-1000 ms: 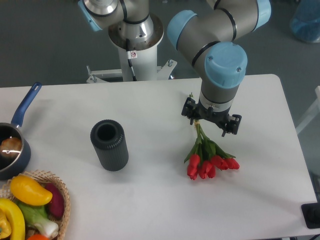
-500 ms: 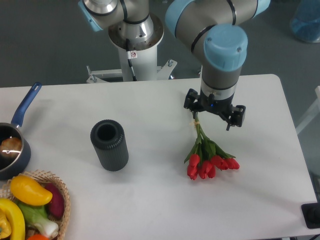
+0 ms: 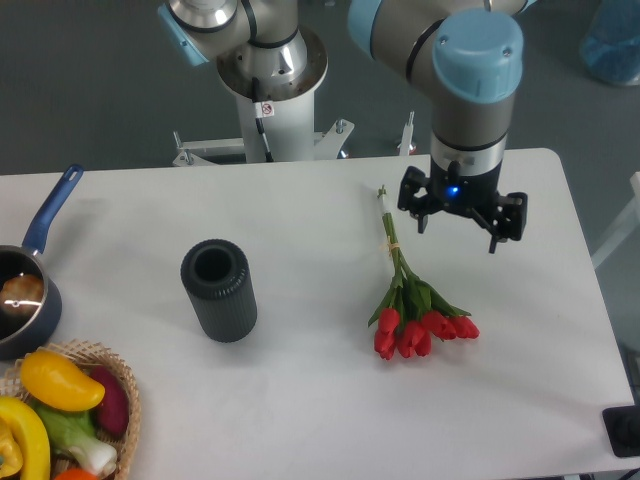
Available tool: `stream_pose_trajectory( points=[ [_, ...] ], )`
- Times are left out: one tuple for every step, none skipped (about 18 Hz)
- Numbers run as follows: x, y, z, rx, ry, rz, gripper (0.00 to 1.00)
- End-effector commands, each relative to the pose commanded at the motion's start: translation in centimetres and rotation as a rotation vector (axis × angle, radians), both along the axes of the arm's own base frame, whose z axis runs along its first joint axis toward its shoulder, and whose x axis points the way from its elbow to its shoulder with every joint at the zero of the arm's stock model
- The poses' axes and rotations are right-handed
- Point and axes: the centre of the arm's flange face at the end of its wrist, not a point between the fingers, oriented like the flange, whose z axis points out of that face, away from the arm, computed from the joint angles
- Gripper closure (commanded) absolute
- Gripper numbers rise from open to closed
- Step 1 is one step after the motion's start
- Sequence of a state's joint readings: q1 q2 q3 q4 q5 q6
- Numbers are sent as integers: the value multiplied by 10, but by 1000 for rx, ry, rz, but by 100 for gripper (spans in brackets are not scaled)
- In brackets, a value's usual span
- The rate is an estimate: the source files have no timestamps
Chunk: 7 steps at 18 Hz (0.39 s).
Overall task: Place the flowers on the table
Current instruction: 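Open the gripper and lift it away from the tulip stems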
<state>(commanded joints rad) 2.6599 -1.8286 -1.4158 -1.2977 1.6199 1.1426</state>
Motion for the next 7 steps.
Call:
stream_pose_trajectory(
  points=[
    [1,-3,4,0,4,-18,0],
    [2,-4,2,-5,-5,-34,0],
    [2,-6,2,-8,-15,-38,0],
    [2,-7,0,-11,-26,-36,0],
    [2,-8,-1,-13,-30,-35,0],
    [2,-8,-1,-14,-31,-35,0],
    [2,-8,-1,-14,-31,-35,0]
  ],
)
